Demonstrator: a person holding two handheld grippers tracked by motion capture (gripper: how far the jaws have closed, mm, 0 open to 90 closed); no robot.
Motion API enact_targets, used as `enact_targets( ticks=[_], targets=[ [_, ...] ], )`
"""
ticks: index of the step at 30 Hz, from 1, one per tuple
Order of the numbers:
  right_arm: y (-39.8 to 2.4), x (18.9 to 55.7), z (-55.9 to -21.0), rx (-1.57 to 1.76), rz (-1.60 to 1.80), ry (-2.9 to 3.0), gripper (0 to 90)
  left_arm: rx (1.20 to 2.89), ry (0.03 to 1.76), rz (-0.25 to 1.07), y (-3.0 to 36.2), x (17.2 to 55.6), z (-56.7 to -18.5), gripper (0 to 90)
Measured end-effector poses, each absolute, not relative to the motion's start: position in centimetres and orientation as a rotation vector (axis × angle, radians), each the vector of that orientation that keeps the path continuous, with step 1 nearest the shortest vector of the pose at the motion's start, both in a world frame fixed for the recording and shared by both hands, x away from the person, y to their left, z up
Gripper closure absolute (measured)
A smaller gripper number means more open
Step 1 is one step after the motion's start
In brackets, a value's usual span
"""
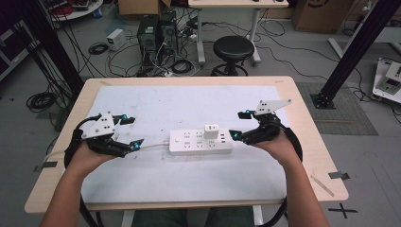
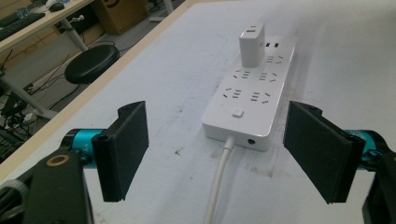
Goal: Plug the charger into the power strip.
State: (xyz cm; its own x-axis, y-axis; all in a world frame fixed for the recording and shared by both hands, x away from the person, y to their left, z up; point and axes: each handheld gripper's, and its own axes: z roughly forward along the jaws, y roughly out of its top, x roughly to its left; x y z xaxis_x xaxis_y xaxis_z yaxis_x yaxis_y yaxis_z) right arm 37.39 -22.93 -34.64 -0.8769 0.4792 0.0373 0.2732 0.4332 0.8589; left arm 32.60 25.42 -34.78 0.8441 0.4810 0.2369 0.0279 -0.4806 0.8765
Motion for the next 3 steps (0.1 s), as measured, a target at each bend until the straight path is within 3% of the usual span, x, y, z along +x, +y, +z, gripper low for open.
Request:
enact_targets(
  ticks=[3],
  targets=[
    [-22.9, 37.22, -34.43, 0.662, 1.431, 2.465, 18.1, 2.015, 0.379, 0.567, 25.44, 32.55, -34.84, 22.4]
  ],
)
